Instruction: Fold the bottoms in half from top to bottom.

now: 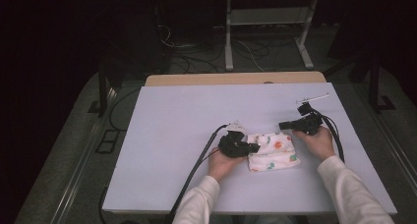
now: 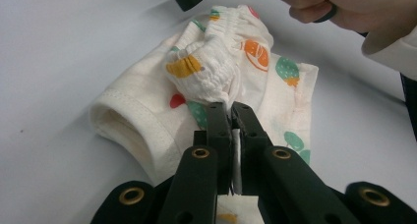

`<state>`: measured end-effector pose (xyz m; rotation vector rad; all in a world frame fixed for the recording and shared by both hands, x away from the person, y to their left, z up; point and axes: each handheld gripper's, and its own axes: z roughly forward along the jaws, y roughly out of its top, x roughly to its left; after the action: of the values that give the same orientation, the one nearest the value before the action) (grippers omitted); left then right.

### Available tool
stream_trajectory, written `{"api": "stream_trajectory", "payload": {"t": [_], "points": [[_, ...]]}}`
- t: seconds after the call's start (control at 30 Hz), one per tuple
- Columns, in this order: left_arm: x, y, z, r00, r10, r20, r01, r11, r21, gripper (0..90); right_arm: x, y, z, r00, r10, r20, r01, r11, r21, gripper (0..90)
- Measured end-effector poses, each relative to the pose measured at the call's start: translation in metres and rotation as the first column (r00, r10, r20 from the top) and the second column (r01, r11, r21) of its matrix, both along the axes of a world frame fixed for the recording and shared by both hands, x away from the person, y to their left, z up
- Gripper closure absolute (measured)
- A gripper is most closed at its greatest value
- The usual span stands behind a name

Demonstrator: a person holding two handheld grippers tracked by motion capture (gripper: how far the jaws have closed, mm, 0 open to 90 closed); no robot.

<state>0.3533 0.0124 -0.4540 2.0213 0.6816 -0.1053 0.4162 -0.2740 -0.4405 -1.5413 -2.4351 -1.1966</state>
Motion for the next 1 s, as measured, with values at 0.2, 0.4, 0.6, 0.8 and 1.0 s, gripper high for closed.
{"api": "stream_trajectory", "payload": {"t": [0.2,0.4,0.6,0.8,1.0], "points": [[-0.0001,-0.0006,-0.0009,1.0000,-0.003,-0.003,0.003,1.0000,-0.004,85.8,0.0034,0.0002,-0.0091,0.9992,0.014,-0.038,-0.013,1.000,0.026,88.7],[-0.0007,-0.0011,-0.0017,1.0000,-0.007,-0.001,0.007,1.0000,-0.006,84.1,0.0028,0.0008,-0.0088,0.9971,0.046,-0.061,-0.042,0.997,0.064,88.7],[-0.0018,-0.0037,-0.0042,0.9995,-0.024,-0.020,0.023,0.9996,-0.013,72.9,0.0013,0.0031,-0.0095,0.9937,0.070,-0.087,-0.061,0.993,0.103,88.7],[-0.0049,-0.0049,-0.0021,0.9997,-0.024,-0.002,0.024,0.9997,-0.011,61.1,-0.0014,0.0068,-0.0090,0.9903,0.098,-0.098,-0.086,0.989,0.124,88.7],[-0.0072,-0.0040,0.0016,0.9999,-0.008,0.015,0.008,0.9999,-0.008,48.3,-0.0053,0.0045,-0.0055,0.9891,0.112,-0.095,-0.097,0.984,0.147,88.8]]}}
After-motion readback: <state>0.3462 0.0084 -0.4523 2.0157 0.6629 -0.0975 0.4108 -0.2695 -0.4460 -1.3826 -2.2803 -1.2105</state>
